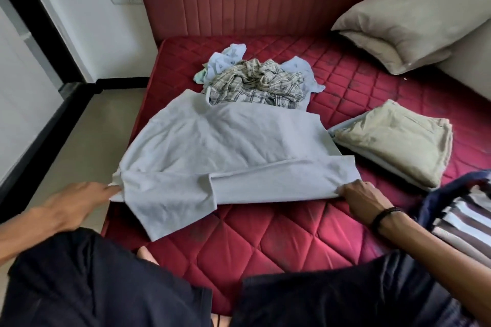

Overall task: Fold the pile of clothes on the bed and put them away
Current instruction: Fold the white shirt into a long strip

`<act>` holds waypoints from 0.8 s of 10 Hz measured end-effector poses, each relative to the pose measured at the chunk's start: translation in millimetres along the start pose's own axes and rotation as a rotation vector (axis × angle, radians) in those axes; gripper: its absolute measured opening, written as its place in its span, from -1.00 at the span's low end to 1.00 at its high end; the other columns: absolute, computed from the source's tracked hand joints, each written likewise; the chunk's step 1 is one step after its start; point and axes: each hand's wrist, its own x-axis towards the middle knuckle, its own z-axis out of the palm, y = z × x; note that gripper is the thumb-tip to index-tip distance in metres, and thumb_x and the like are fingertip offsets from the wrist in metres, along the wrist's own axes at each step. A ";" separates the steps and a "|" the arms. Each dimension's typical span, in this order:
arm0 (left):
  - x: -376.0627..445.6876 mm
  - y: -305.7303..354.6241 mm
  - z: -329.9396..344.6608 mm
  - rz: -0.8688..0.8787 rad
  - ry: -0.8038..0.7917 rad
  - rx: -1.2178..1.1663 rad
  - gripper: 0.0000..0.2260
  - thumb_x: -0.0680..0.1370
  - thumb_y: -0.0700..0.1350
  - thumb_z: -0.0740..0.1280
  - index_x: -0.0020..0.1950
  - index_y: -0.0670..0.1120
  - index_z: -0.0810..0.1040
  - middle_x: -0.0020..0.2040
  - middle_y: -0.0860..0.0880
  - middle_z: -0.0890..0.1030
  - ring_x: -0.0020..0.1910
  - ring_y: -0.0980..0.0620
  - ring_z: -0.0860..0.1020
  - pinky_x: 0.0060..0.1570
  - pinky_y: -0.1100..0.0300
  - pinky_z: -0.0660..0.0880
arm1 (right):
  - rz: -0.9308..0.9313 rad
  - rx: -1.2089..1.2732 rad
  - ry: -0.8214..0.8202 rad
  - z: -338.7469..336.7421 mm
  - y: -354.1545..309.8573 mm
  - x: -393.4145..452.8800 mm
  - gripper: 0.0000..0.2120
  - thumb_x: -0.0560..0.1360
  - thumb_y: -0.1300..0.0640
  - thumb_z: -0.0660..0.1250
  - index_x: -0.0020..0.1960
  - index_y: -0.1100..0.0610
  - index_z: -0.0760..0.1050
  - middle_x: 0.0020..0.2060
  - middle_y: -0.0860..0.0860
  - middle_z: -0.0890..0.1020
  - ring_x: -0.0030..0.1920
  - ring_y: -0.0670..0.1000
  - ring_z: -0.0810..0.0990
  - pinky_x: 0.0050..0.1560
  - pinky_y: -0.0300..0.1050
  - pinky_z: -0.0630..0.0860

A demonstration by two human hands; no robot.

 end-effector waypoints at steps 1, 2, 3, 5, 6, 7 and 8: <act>-4.4 1.1 -6.6 -0.049 -0.130 -0.144 -0.37 0.53 -0.11 0.21 0.57 0.31 0.26 0.44 0.16 0.50 0.33 0.08 0.54 0.23 0.23 0.49 | -0.102 0.096 -0.237 1.6 -12.4 -36.1 -0.52 0.53 0.31 0.24 0.37 -0.05 0.55 0.23 0.07 0.58 0.28 0.16 0.58 0.25 -0.04 0.52; -14.1 21.6 -25.3 -0.139 -0.234 -0.293 -0.36 0.47 -0.20 0.15 0.43 0.38 0.40 0.40 0.17 0.52 0.30 0.06 0.54 0.18 0.22 0.50 | -0.057 0.280 -0.343 -5.1 -3.3 -38.0 -0.42 0.43 0.39 0.23 0.36 0.00 0.57 0.28 -0.06 0.61 0.35 -0.01 0.54 0.34 -0.28 0.40; -17.9 50.2 -38.1 -0.199 -0.144 -0.513 -0.72 0.58 0.06 0.14 -0.12 0.03 0.61 -0.12 0.05 0.61 -0.10 0.02 0.59 -0.09 0.12 0.52 | 0.105 0.507 -0.200 -7.9 12.5 -21.0 -0.64 0.49 0.27 0.33 0.19 -0.06 0.64 0.06 -0.09 0.72 0.12 -0.03 0.69 0.15 -0.22 0.54; -14.3 86.9 -27.3 -0.502 -0.057 -1.229 -0.75 0.55 0.02 0.51 -0.16 -0.14 0.61 -0.21 -0.10 0.59 -0.20 -0.11 0.58 -0.13 0.05 0.58 | 0.189 0.543 0.087 14.8 6.2 29.3 -0.30 0.53 0.08 0.48 0.60 -0.01 0.29 0.27 0.21 0.54 0.25 0.27 0.55 0.28 0.09 0.48; -14.3 91.6 -29.8 -0.603 0.005 -1.400 -0.82 0.47 -0.17 0.59 -0.14 -0.09 0.59 -0.14 -0.09 0.62 -0.05 -0.12 0.61 0.11 -0.07 0.57 | 0.143 0.439 0.038 26.3 1.8 54.1 -0.43 0.53 -0.01 0.48 0.51 -0.05 0.43 0.23 0.22 0.50 0.28 0.30 0.48 0.28 0.10 0.47; -16.6 95.6 -39.1 -0.638 0.110 -1.652 -0.78 0.52 -0.31 0.50 -0.14 -0.08 0.51 -0.09 -0.15 0.58 -0.15 -0.07 0.57 -0.10 0.08 0.52 | 0.240 0.436 0.097 26.7 -10.9 68.0 -0.62 0.50 0.06 0.50 0.30 0.09 0.61 0.21 0.28 0.51 0.23 0.35 0.54 0.26 0.15 0.50; -18.6 93.1 -46.8 -0.607 0.167 -2.015 -0.77 0.58 -0.34 0.40 -0.03 -0.02 0.46 -0.05 -0.13 0.58 -0.16 -0.02 0.57 -0.12 0.10 0.52 | 0.143 0.599 0.317 11.7 -62.9 56.6 -0.69 0.47 0.12 0.51 0.19 0.16 0.63 0.05 0.24 0.57 -0.08 0.24 0.65 0.03 0.10 0.59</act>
